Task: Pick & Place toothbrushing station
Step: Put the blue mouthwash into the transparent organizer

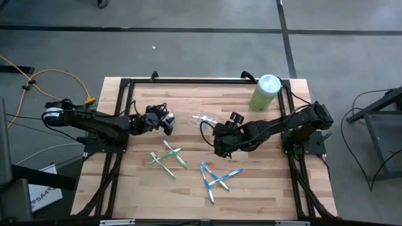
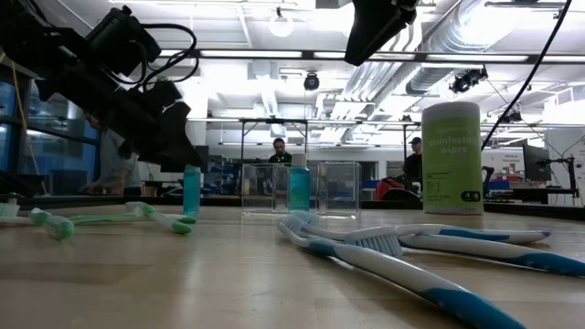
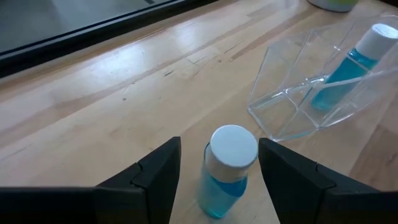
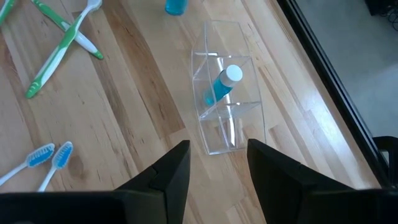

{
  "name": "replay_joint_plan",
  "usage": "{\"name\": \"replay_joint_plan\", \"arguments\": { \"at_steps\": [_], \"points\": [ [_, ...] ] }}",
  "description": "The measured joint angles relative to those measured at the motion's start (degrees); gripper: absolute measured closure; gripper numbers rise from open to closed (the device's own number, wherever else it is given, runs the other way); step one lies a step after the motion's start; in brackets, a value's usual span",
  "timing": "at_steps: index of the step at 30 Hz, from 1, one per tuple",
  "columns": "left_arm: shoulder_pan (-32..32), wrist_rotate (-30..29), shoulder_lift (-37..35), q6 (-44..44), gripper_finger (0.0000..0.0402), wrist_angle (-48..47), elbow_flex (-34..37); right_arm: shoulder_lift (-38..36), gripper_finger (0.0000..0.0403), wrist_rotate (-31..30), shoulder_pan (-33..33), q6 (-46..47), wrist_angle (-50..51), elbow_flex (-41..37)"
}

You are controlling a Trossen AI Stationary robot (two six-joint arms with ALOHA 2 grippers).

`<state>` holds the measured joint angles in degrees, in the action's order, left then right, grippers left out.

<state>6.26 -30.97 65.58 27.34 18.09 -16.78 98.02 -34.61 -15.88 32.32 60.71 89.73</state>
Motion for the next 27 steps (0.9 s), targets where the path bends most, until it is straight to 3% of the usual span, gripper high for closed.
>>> {"name": "replay_joint_plan", "arguments": {
  "at_steps": [9, 27],
  "points": [
    [0.0, 0.66, 0.0, 0.15, 0.0205, 0.0, 0.0, 0.0, 0.0251, 0.02, 0.0, 0.0, -0.01, 0.0],
    [0.0, 0.58, 0.0, 0.1, 0.0312, 0.0, 0.0, 0.0, 0.0251, 0.02, -0.18, 0.0, 0.0, 0.0]
  ]
}}
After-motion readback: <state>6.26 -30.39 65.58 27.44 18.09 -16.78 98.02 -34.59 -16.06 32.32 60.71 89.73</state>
